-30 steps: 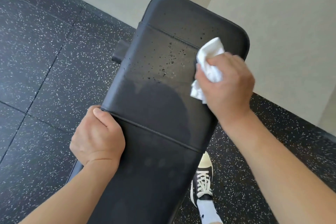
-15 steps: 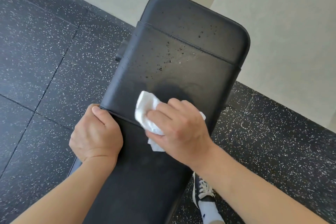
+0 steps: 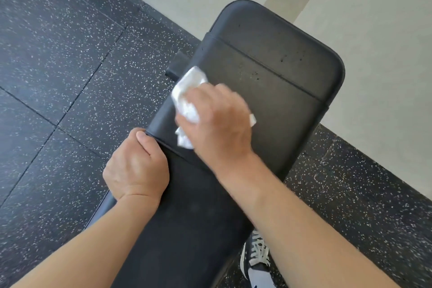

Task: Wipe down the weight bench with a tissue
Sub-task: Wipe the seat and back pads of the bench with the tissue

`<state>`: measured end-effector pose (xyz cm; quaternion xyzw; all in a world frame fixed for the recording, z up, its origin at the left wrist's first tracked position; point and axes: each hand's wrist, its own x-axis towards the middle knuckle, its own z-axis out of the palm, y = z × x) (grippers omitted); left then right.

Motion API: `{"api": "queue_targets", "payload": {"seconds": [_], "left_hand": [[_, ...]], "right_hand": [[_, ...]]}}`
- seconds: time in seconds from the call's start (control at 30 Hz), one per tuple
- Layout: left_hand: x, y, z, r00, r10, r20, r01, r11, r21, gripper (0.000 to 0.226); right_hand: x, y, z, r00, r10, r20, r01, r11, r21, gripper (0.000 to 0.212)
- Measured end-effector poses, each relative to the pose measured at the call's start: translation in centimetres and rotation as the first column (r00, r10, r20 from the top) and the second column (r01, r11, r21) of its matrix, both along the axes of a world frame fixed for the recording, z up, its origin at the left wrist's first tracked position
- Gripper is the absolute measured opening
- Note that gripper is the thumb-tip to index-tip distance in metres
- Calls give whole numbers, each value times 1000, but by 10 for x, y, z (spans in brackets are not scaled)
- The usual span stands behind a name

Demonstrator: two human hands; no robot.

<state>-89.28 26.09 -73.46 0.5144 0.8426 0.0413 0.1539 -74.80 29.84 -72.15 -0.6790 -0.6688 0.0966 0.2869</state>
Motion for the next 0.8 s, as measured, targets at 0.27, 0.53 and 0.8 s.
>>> {"api": "queue_targets", "payload": {"seconds": [0.27,0.53,0.8], "left_hand": [[-1,-1,0,1000,-16,-8,16,1000,12,40],[-1,-2,-1,1000,-21,6,20,1000,19,40],[-2,-1,-1,1000,-21,-13,21,1000,2,42]], "right_hand": [[47,-39,-6,965,243,102,-248,968,35,13],[86,14,-6,989,-108,103,101,993,67,17],[-8,10,4,973,225,52,-226,974,12,15]]}}
